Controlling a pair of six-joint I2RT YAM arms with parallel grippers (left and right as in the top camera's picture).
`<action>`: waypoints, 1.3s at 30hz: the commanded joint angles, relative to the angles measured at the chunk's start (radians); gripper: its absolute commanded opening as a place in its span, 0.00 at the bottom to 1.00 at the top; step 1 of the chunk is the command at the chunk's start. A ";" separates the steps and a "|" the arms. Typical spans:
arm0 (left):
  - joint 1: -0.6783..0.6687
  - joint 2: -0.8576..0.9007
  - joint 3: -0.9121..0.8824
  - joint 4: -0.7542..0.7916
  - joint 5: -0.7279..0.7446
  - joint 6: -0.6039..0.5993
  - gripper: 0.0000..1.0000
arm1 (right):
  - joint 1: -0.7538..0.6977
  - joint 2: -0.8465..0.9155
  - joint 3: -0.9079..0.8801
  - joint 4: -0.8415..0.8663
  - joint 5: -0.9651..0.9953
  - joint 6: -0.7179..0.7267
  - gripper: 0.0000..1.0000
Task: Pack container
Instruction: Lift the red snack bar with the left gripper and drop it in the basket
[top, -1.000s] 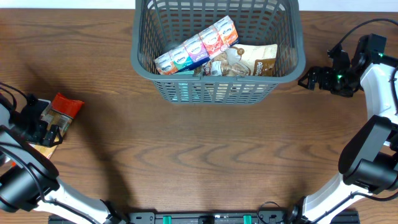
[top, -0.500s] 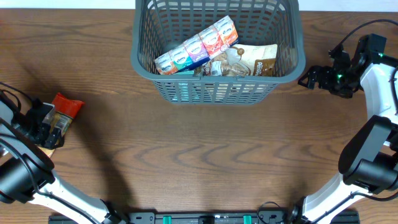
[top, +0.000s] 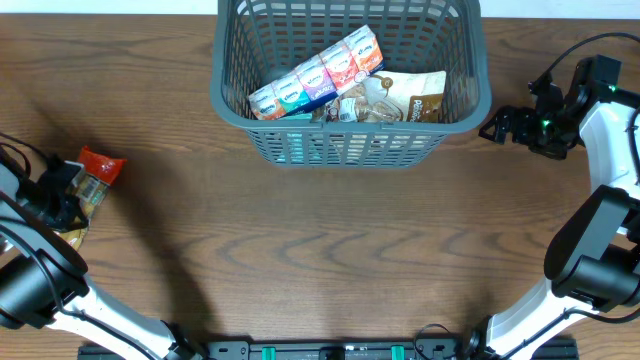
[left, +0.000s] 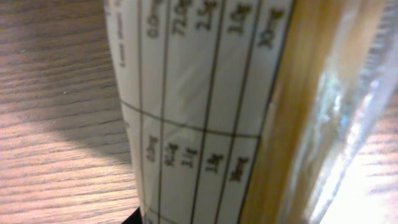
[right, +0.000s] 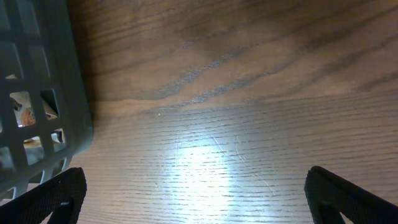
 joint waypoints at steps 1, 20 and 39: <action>-0.024 0.031 0.014 0.018 0.082 -0.139 0.11 | 0.016 0.005 -0.004 -0.001 0.003 0.014 0.99; -0.356 -0.515 0.182 0.008 0.082 -0.665 0.06 | 0.016 0.005 -0.004 -0.004 0.003 0.002 0.99; -1.091 -0.724 0.424 0.175 0.081 -0.365 0.06 | 0.016 0.005 -0.004 -0.001 0.003 -0.043 0.99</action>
